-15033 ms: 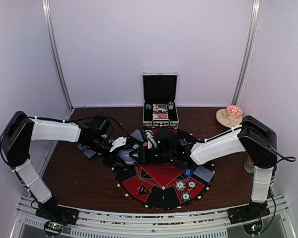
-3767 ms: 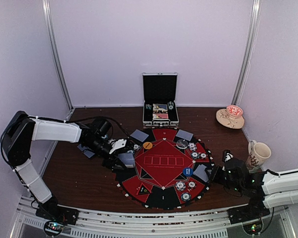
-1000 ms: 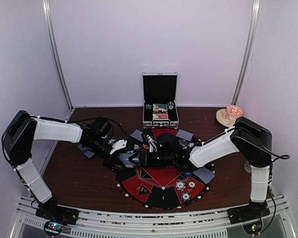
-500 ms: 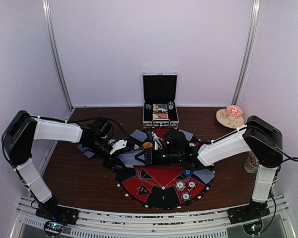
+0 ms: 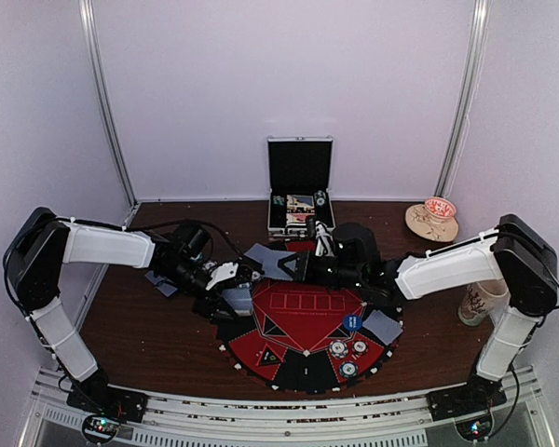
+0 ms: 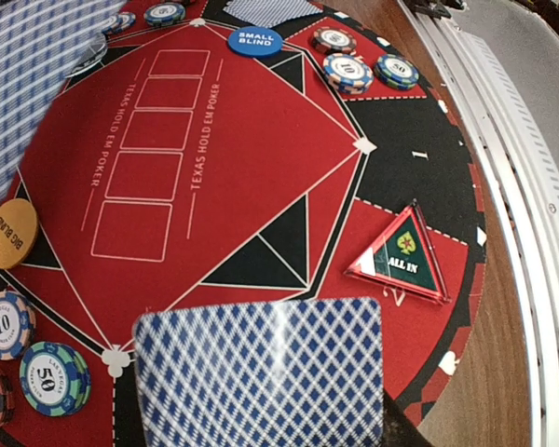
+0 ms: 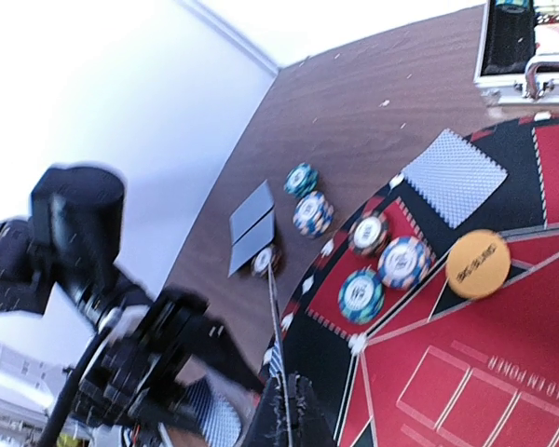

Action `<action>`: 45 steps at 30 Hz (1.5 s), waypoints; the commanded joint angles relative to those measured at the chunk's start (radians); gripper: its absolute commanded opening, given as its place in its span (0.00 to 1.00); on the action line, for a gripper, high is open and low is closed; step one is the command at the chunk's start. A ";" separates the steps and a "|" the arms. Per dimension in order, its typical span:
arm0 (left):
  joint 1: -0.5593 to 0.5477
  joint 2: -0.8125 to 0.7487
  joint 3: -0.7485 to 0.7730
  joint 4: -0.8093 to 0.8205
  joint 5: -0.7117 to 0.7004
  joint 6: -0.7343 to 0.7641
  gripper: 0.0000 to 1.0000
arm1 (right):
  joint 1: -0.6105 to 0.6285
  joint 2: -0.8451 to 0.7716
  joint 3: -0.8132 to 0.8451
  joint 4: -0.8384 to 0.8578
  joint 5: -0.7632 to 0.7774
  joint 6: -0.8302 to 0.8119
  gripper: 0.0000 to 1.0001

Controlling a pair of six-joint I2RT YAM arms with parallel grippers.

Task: Distribute texas hold em gaming equipment
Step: Distribute the poker card in the big blind area.

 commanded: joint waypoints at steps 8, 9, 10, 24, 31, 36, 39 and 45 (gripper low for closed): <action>-0.004 -0.004 0.018 -0.001 0.028 0.014 0.46 | -0.105 0.418 0.451 -0.078 -0.016 0.070 0.00; -0.005 -0.003 0.019 -0.001 0.028 0.013 0.46 | -0.115 0.461 0.496 -0.084 -0.011 0.084 0.00; -0.004 -0.002 0.019 -0.001 0.029 0.014 0.46 | -0.123 0.491 0.529 -0.092 -0.005 0.094 0.00; -0.004 0.002 0.018 -0.001 0.032 0.019 0.45 | -0.160 0.703 0.761 -0.177 0.021 0.130 0.00; -0.004 0.007 0.019 -0.001 0.031 0.019 0.46 | -0.160 0.735 0.793 -0.193 0.026 0.130 0.04; -0.004 0.012 0.020 -0.001 0.032 0.018 0.45 | -0.160 0.733 0.789 -0.202 0.027 0.125 0.13; -0.005 0.014 0.023 -0.001 0.032 0.018 0.46 | -0.158 0.724 0.782 -0.216 0.035 0.116 0.16; -0.004 0.015 0.025 -0.001 0.035 0.019 0.45 | -0.154 0.684 0.753 -0.236 0.065 0.091 0.24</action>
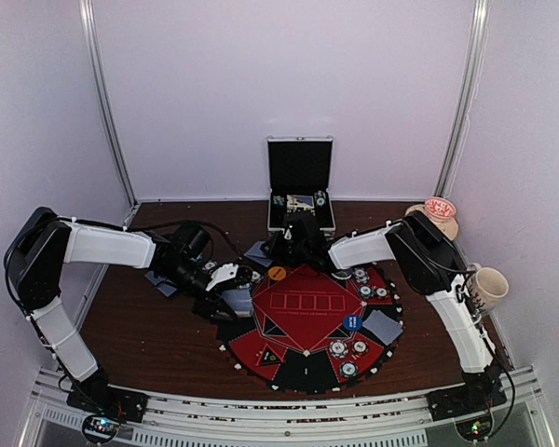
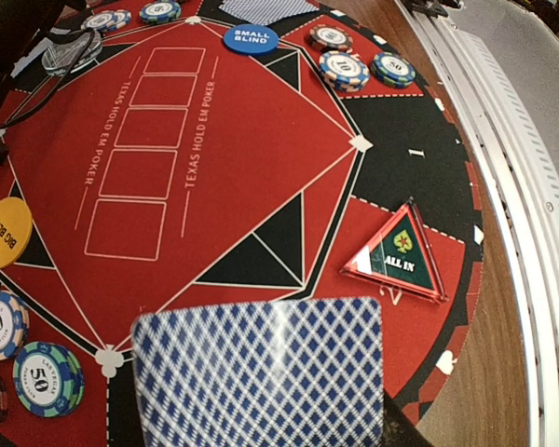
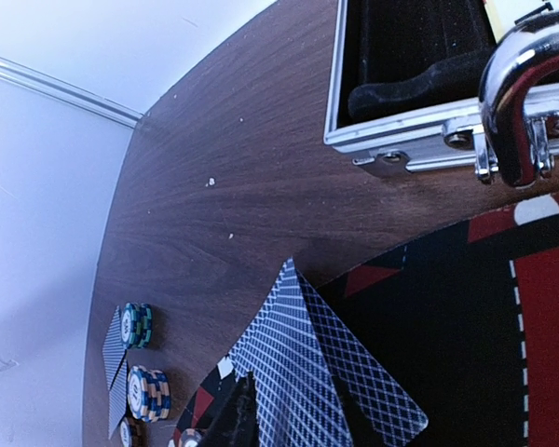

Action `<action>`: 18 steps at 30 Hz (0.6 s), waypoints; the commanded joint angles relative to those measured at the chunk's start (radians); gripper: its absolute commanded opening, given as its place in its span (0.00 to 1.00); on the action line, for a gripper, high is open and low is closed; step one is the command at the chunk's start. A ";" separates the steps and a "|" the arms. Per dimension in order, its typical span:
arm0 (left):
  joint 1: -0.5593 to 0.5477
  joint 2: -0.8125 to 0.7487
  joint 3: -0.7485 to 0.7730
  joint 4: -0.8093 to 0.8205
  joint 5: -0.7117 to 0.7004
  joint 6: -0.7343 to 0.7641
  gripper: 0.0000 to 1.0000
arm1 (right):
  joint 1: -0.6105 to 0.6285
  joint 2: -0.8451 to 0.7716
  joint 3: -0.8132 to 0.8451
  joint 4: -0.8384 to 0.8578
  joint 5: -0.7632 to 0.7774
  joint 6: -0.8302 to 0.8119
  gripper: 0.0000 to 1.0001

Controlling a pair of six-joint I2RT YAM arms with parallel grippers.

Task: Distribute texas hold em gaming equipment
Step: Distribute the poker card in the big blind area.

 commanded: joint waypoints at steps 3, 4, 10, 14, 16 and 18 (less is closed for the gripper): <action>-0.004 0.011 0.025 0.005 0.028 0.014 0.45 | 0.010 -0.044 -0.019 -0.043 0.057 -0.041 0.29; -0.004 0.012 0.025 0.006 0.028 0.014 0.45 | 0.011 -0.050 -0.018 -0.050 0.066 -0.045 0.31; -0.004 0.011 0.025 0.005 0.028 0.014 0.46 | 0.020 -0.075 -0.019 -0.091 0.101 -0.072 0.39; -0.004 0.009 0.025 0.004 0.030 0.013 0.45 | 0.023 -0.093 -0.026 -0.103 0.113 -0.082 0.42; -0.004 0.010 0.025 0.006 0.030 0.013 0.45 | 0.023 -0.102 -0.027 -0.114 0.122 -0.090 0.44; -0.004 0.009 0.025 0.004 0.030 0.012 0.45 | 0.024 -0.109 -0.026 -0.122 0.129 -0.097 0.45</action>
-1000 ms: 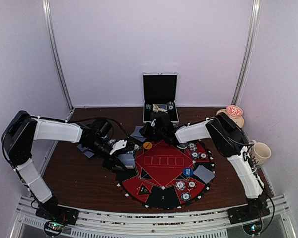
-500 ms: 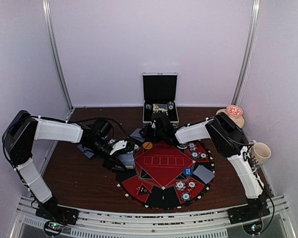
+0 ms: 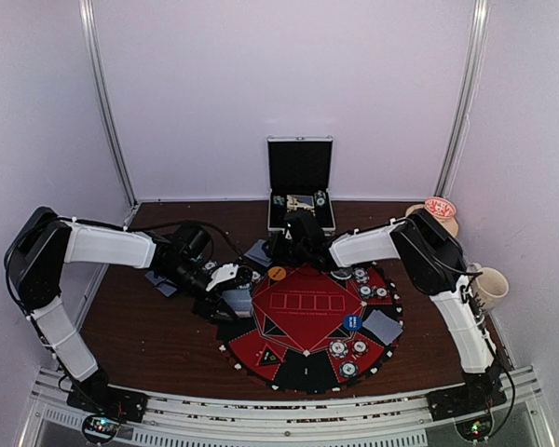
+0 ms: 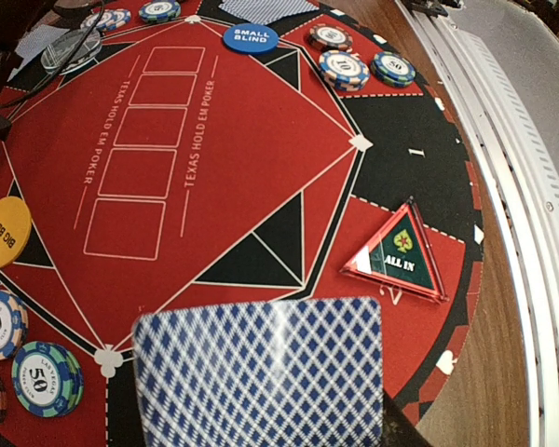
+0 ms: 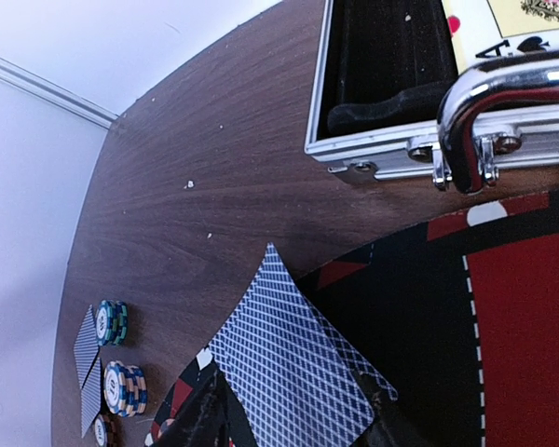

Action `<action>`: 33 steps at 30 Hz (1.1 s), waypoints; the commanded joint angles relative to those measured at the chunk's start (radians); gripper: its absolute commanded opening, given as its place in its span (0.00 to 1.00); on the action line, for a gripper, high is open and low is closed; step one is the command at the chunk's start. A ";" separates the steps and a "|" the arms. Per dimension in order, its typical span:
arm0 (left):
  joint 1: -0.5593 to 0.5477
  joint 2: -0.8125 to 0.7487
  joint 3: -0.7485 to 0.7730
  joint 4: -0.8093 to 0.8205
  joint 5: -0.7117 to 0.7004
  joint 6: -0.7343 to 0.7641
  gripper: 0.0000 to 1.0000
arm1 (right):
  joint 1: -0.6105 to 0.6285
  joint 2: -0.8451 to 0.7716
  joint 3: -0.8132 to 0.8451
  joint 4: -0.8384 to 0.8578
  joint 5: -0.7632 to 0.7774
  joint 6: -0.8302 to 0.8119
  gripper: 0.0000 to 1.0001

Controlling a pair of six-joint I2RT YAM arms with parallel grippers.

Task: Distribute texas hold em gaming equipment
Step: Distribute the poker card in the big blind area, then pick up the poker card from the face-down deck piles.

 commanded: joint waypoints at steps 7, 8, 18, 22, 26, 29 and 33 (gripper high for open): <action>-0.004 0.008 0.025 0.006 0.029 0.012 0.45 | 0.016 -0.094 -0.009 -0.075 0.081 -0.059 0.49; -0.004 0.007 0.025 0.005 0.029 0.012 0.46 | 0.018 -0.098 -0.009 -0.081 0.088 -0.064 0.49; -0.004 0.007 0.023 0.004 0.029 0.011 0.46 | 0.027 -0.098 0.014 -0.146 0.146 -0.100 0.56; -0.004 0.008 0.025 0.006 0.029 0.012 0.45 | 0.028 -0.138 -0.008 -0.161 0.196 -0.130 0.71; -0.004 0.008 0.025 0.005 0.029 0.012 0.45 | 0.028 -0.194 -0.049 -0.156 0.226 -0.159 0.85; -0.004 0.009 0.025 0.005 0.029 0.009 0.45 | 0.032 -0.243 -0.086 -0.150 0.218 -0.189 0.89; -0.005 0.006 0.023 0.005 0.026 0.009 0.45 | 0.061 -0.352 -0.216 -0.100 0.200 -0.227 0.93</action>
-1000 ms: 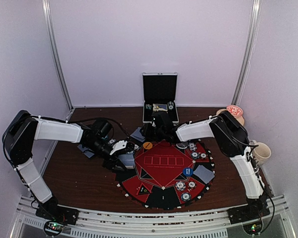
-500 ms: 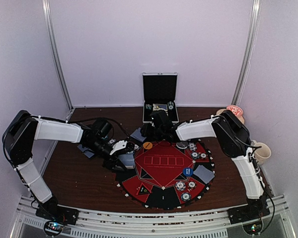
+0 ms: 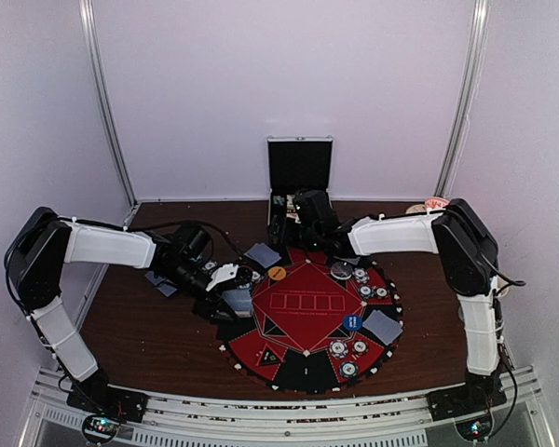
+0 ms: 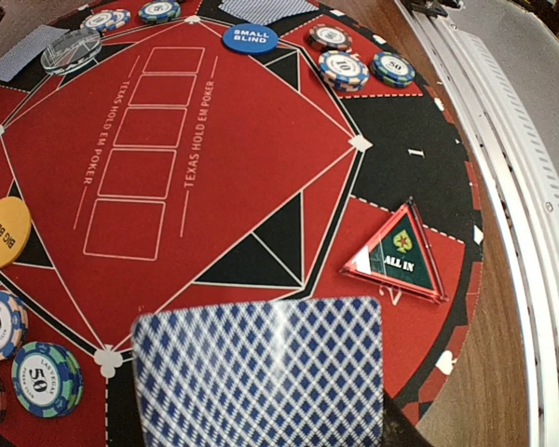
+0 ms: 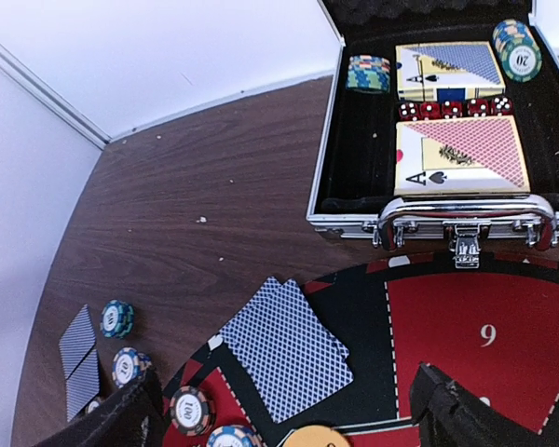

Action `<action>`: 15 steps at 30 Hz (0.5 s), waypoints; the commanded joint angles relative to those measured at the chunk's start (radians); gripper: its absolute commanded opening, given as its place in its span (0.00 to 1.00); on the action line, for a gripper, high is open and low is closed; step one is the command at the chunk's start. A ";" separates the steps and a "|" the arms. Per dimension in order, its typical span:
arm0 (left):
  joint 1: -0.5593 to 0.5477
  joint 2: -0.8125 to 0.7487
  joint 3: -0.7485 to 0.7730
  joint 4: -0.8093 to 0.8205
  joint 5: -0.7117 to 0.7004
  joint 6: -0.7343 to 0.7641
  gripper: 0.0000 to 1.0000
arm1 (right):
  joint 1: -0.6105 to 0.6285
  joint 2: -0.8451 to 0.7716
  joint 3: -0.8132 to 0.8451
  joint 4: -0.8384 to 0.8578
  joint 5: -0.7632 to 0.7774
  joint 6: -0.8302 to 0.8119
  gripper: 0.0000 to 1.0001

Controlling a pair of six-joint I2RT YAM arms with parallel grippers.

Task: Distribute texas hold em gaming equipment
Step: Pick up the poker card from the face-down deck piles.

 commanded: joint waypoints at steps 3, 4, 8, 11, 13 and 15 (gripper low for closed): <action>-0.004 0.005 0.023 0.005 0.025 0.011 0.45 | 0.059 -0.203 -0.242 0.127 -0.061 -0.043 0.93; -0.005 0.005 0.023 0.005 0.025 0.011 0.45 | 0.068 -0.237 -0.299 0.167 -0.087 -0.028 0.93; -0.005 0.004 0.024 0.004 0.024 0.009 0.45 | 0.128 -0.334 -0.475 0.324 -0.180 0.024 0.92; -0.005 0.003 0.024 0.004 0.022 0.008 0.45 | 0.173 -0.364 -0.556 0.408 -0.242 0.057 0.92; -0.004 0.002 0.023 0.004 0.021 0.008 0.45 | 0.196 -0.370 -0.603 0.475 -0.271 0.091 0.92; -0.004 -0.001 0.024 0.005 0.021 0.008 0.45 | 0.218 -0.361 -0.629 0.515 -0.275 0.116 0.92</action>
